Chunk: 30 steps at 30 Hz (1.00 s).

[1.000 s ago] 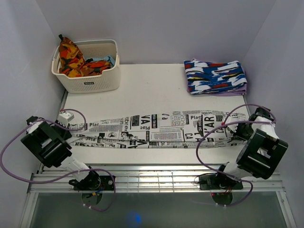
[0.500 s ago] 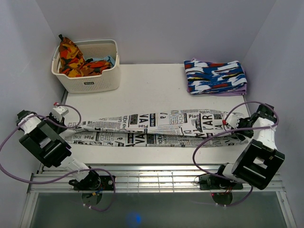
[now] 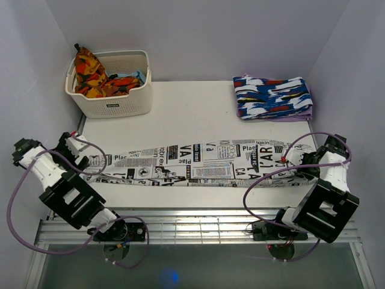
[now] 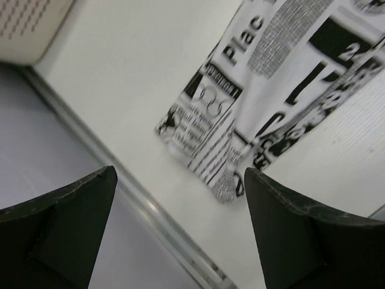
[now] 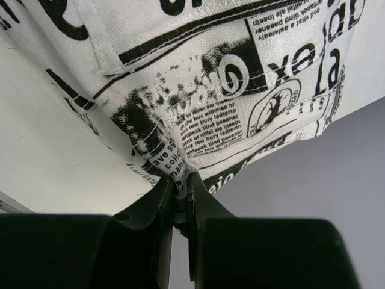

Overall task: Fold and stack the trousers
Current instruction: Fold the trousers

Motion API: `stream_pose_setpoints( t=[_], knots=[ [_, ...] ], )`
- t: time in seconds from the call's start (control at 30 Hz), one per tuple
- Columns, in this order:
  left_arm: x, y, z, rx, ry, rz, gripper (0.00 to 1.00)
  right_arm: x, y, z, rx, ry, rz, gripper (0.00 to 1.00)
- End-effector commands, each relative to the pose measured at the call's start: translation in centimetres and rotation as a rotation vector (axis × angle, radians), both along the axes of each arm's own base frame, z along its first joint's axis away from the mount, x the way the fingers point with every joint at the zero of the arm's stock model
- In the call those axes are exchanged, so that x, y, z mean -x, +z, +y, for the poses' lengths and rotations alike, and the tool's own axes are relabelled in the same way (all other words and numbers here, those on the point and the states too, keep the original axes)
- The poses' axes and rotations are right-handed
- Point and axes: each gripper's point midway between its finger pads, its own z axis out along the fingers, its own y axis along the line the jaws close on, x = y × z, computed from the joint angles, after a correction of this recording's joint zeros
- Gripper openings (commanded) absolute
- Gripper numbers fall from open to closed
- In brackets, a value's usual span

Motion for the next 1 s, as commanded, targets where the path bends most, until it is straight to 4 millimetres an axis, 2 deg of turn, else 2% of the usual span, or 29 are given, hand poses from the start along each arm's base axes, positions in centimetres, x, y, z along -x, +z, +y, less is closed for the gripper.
stream_pose_setpoints(
  t=[0.0, 0.03, 0.07, 0.1, 0.13, 0.2, 0.23, 0.3, 0.33, 0.4, 0.43, 0.6, 0.73, 0.97],
  knots=[
    [-0.1, 1.0, -7.4, 0.139, -0.076, 0.013, 0.92, -0.1, 0.5, -0.9, 0.025, -0.025, 0.001, 0.08],
    [-1.3, 1.2, -10.2, 0.113, -0.155, -0.005, 0.87, -0.1, 0.6, -0.8, 0.021, -0.027, 0.001, 0.08],
    [-0.8, -0.5, -12.0, 0.123, -0.170, 0.061, 0.81, -0.1, 0.5, -0.8, 0.018, -0.032, 0.004, 0.08],
    [-0.9, -1.0, -13.5, 0.127, -0.184, 0.087, 0.70, -0.2, 0.6, -0.8, 0.017, -0.034, 0.003, 0.08],
    [-1.5, -1.4, -16.6, 0.145, -0.232, 0.115, 0.66, -0.2, 0.6, -0.7, 0.014, -0.038, 0.004, 0.08],
    [-1.1, -3.0, -19.4, 0.139, -0.260, 0.176, 0.64, -0.2, 0.6, -0.7, 0.015, -0.044, 0.009, 0.08],
    [-1.5, -3.0, -22.2, 0.155, -0.294, 0.188, 0.63, -0.2, 0.7, -0.6, 0.012, -0.051, 0.008, 0.08],
    [-1.1, -4.1, -24.3, 0.137, -0.314, 0.227, 0.63, -0.2, 0.7, -0.5, 0.005, -0.058, 0.013, 0.08],
    [-1.1, -4.2, -27.0, 0.117, -0.387, 0.209, 0.62, -0.4, 0.9, -0.5, 0.003, -0.061, 0.010, 0.08],
    [-0.8, -5.2, -28.3, 0.093, -0.368, 0.246, 0.61, -0.4, 1.1, -0.3, -0.012, -0.073, 0.012, 0.08],
    [-0.6, -5.3, -29.8, 0.081, -0.409, 0.236, 0.60, -0.6, 1.2, -0.3, -0.014, -0.075, 0.010, 0.08],
    [0.0, -6.8, -32.7, 0.051, -0.443, 0.275, 0.58, -1.0, 1.7, -0.3, -0.032, -0.100, 0.009, 0.08],
    [1.3, -8.5, -33.9, 0.028, -0.486, 0.319, 0.57, -1.5, 2.2, -0.2, -0.042, -0.106, 0.003, 0.08],
    [2.7, -12.1, -33.4, -0.077, -0.494, 0.354, 0.55, -1.6, 2.2, -0.1, -0.046, -0.107, 0.009, 0.08]
  ],
)
